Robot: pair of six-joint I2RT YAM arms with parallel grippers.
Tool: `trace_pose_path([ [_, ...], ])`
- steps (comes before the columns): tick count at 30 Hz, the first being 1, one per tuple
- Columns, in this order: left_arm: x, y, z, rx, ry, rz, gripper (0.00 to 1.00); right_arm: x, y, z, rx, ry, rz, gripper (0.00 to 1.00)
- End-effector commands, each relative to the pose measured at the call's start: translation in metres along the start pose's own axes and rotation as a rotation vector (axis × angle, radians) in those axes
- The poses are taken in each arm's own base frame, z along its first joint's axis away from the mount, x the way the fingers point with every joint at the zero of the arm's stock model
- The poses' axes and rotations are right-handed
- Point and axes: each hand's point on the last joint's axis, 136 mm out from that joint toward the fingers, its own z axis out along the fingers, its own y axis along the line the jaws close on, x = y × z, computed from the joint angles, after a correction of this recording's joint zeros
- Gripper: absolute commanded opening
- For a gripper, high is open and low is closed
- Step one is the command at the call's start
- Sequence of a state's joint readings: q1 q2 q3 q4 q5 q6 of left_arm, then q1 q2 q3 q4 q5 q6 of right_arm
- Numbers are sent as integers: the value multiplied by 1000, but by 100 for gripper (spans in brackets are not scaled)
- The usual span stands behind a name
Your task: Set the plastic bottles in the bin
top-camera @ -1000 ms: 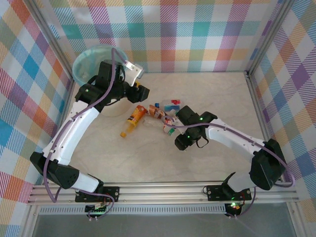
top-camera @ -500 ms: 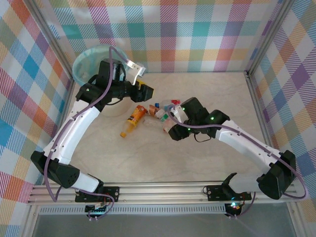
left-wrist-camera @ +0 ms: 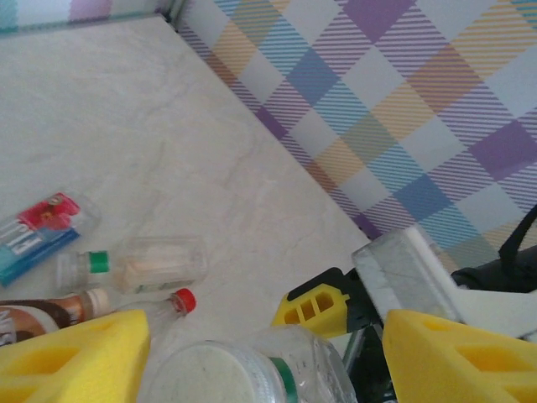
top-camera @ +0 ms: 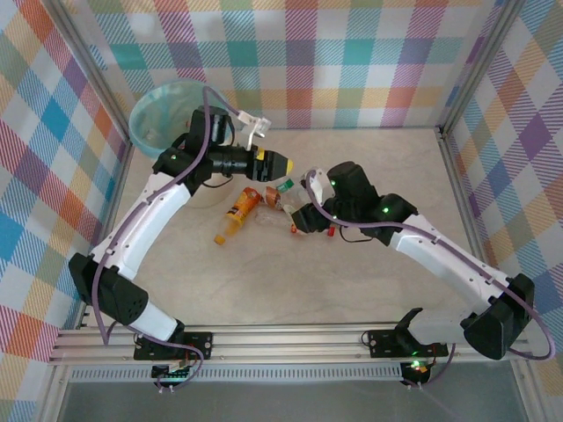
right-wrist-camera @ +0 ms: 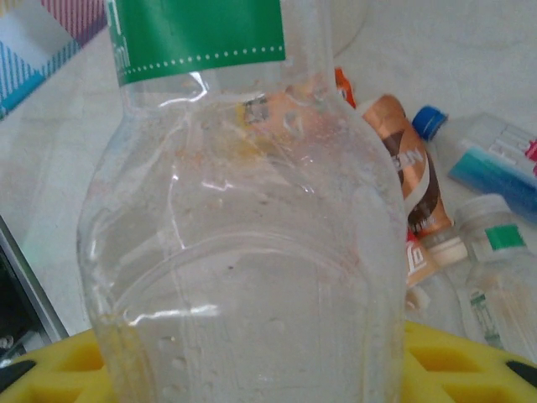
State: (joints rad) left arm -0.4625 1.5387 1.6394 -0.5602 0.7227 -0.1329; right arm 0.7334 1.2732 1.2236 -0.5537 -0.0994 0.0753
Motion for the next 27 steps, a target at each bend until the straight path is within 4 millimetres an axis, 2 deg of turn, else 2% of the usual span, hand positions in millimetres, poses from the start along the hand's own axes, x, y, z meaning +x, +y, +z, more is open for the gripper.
trace_pose_path([
  [1,3,-11,10,80,21,-32,73,-30,7,-10,-30,-101,4,52],
  [5,11,-10,12,76,55,-45,72,-35,6,-13,-23,-128,10,52],
  [11,8,-8,7,39,38,-64,70,-35,-2,-17,28,-151,25,51],
  [13,5,-9,8,41,35,-87,62,-37,-3,-20,32,-168,26,51],
  [15,1,-12,8,54,31,-101,49,-39,-2,-22,33,-182,23,51],
  [16,0,-13,8,56,27,-104,42,-40,-2,-23,33,-185,21,51],
  [18,-4,-13,6,54,13,-107,20,-41,-2,-24,33,-189,22,52],
  [21,-8,-15,3,39,-4,-105,2,-41,-1,-24,29,-191,22,54],
  [24,-14,-14,-4,-1,-34,-100,0,-41,-2,-25,33,-196,27,62],
  [27,-25,-7,-14,-90,-75,-107,0,-42,-5,-25,49,-200,38,80],
])
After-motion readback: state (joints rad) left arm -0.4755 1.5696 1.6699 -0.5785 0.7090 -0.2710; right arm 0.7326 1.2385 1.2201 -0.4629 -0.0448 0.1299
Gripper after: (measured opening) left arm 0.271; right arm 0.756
